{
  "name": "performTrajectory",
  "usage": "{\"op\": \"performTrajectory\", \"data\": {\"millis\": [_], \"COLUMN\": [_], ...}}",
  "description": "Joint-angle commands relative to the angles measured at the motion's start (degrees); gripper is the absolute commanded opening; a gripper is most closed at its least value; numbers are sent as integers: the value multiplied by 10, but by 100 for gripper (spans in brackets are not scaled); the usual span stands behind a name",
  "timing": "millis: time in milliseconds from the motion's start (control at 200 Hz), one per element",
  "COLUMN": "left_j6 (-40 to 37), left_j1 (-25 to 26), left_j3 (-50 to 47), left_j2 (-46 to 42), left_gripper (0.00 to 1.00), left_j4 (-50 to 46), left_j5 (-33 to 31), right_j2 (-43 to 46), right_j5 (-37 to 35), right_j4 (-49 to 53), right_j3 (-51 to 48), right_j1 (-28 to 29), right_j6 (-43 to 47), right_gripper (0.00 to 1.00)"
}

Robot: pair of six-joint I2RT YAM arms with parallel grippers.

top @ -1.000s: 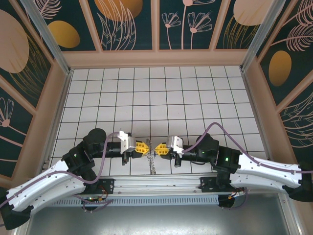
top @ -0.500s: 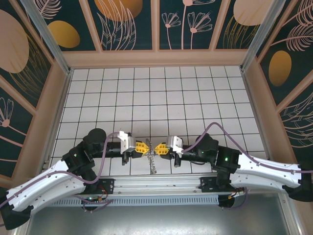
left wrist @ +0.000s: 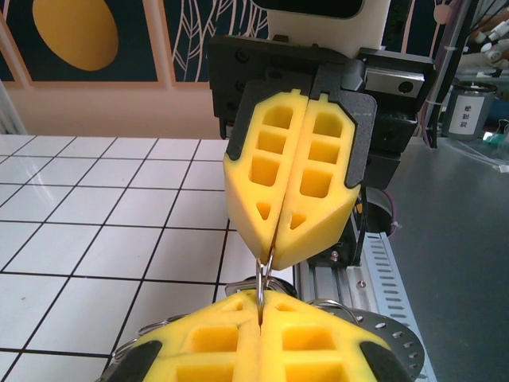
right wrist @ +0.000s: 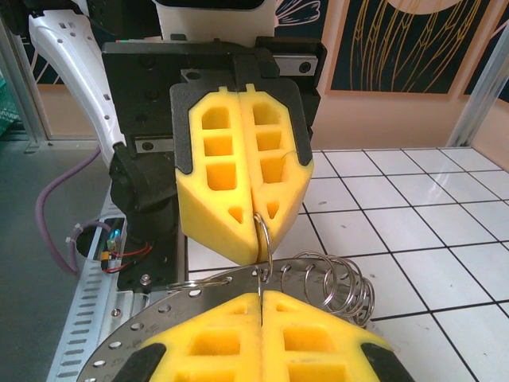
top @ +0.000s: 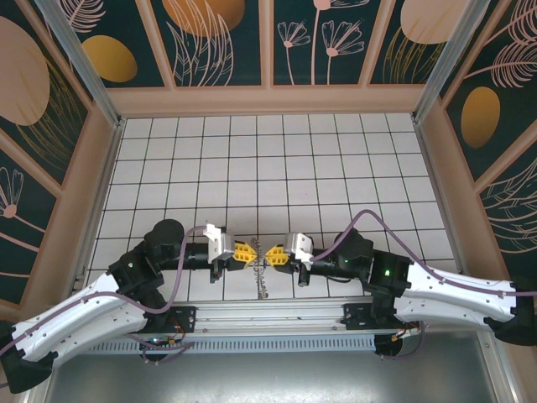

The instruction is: Put the keys on the keyring

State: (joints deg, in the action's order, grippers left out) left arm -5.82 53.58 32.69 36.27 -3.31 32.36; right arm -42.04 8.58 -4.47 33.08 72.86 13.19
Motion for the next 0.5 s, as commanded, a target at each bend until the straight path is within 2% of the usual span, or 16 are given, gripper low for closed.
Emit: {"op": "performTrajectory", "data": {"millis": [0,495], "left_j6": [-4,-6], "left_j1": [2,2], "left_j3": [22,22], "left_j2": [-4,-6], "left_gripper": [0,0], "left_j4": [12,10], "left_j5": [10,7], "right_j2": [1,18], "right_j5": [-11,-28], "right_j4": [-15,-10], "right_j3": [19,12], "right_j1": [1,2], "right_j6": [0,-11], "right_gripper": [0,0]}}
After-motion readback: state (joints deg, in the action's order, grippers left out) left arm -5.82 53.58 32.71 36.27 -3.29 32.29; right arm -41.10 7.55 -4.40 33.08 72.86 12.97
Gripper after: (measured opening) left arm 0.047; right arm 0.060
